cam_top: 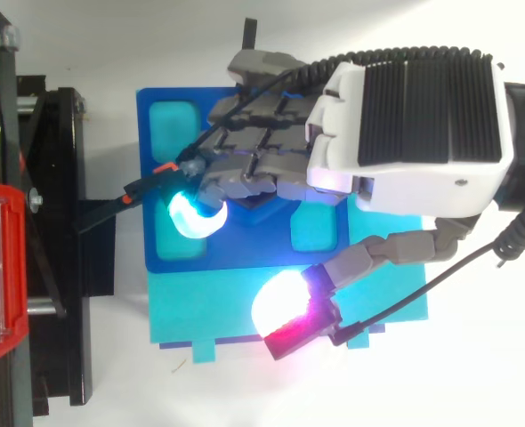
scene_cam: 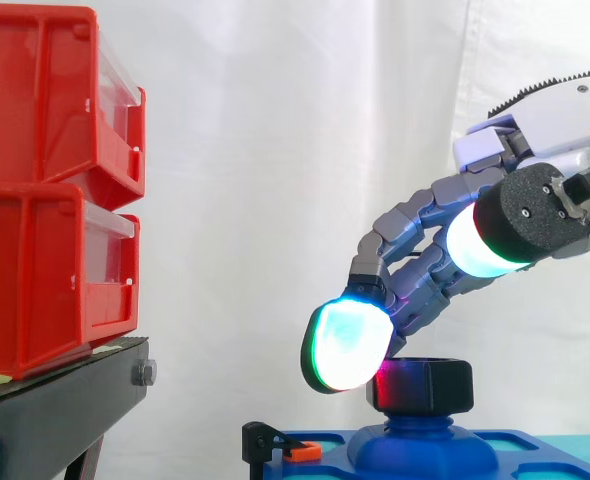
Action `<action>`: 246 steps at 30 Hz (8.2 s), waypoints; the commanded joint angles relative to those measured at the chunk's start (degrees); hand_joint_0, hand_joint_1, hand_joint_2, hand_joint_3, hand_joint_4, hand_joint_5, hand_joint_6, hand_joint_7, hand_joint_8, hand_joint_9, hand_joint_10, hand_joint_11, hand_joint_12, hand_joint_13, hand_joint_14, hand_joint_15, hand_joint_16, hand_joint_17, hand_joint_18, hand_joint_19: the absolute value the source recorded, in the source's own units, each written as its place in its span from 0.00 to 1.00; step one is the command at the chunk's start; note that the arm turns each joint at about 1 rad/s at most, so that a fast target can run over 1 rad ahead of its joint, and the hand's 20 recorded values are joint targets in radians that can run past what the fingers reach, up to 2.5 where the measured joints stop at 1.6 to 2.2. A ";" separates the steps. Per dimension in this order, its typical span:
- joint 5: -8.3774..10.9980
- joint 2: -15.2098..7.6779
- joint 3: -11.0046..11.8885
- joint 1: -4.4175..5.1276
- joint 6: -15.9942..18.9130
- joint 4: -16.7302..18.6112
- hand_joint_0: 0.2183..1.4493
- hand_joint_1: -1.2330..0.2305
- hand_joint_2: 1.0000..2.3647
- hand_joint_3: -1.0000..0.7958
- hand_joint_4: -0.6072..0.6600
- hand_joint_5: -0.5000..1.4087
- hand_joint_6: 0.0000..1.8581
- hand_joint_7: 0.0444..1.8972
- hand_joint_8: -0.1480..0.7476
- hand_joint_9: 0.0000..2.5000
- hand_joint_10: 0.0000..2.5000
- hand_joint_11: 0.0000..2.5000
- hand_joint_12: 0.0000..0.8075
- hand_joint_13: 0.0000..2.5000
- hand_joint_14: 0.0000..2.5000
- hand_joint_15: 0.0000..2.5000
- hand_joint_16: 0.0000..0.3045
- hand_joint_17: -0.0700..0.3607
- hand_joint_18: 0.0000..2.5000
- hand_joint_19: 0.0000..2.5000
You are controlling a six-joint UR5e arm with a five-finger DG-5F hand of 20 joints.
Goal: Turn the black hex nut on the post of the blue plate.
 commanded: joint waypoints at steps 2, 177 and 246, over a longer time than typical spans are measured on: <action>-0.49 0.00 0.13 -0.51 0.00 -0.50 0.21 0.53 0.00 0.28 0.61 0.15 0.27 0.34 0.43 0.14 0.00 0.00 0.46 0.09 0.00 0.01 0.19 0.46 0.00 0.02; -5.76 -4.39 7.42 -2.00 -9.67 -0.06 0.21 0.53 0.00 0.28 0.62 0.15 0.27 0.34 0.45 0.16 0.00 0.00 0.47 0.15 0.00 0.03 0.19 0.47 0.04 0.07; -14.99 -4.39 6.98 -7.89 -11.52 -0.85 0.21 0.54 0.00 0.28 0.64 0.16 0.27 0.40 0.45 0.16 0.00 0.00 0.47 0.16 0.00 0.03 0.19 0.46 0.05 0.06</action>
